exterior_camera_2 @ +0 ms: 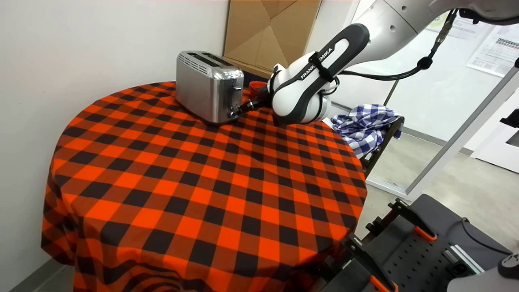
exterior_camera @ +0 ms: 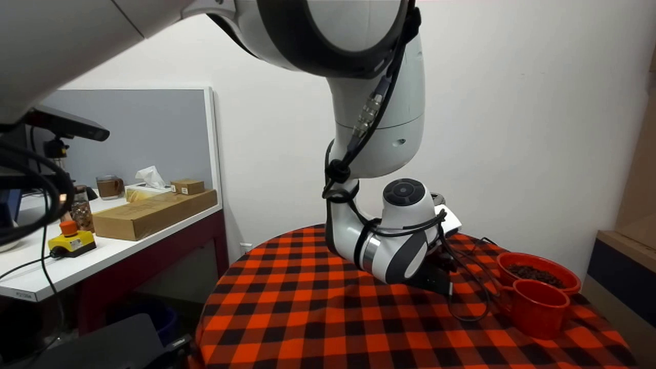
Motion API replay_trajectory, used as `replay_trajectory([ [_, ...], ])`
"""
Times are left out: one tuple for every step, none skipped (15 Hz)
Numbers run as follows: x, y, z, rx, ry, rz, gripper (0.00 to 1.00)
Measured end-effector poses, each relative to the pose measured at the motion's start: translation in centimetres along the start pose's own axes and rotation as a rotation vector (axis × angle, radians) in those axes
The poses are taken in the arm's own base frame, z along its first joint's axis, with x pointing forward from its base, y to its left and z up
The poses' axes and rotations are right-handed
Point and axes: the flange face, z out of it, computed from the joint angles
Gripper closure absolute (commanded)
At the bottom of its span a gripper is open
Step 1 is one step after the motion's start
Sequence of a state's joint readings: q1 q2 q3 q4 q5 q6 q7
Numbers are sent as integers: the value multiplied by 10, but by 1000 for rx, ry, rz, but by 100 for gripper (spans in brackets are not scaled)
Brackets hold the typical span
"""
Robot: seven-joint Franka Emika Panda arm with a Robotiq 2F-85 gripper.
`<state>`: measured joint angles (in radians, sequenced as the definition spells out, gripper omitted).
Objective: Turn off the toaster
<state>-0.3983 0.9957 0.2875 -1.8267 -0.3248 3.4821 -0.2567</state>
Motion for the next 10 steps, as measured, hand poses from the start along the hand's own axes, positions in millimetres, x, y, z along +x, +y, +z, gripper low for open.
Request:
replay_trajectory([
  [1, -3, 0, 19, -8, -3, 0],
  [4, -7, 1, 59, -29, -10, 0],
  [9, -10, -1, 106, -52, -12, 0],
  [14, -11, -5, 150, -72, -12, 0],
  [20, -11, -10, 194, -95, -8, 0],
  [24, -12, -15, 241, -121, -6, 0],
  [29, -11, -21, 289, -147, -6, 0],
  [31, -9, -27, 343, -177, 0, 0],
  [31, -6, -31, 394, -208, 4, 0],
  [30, -5, -35, 447, -240, 8, 0],
])
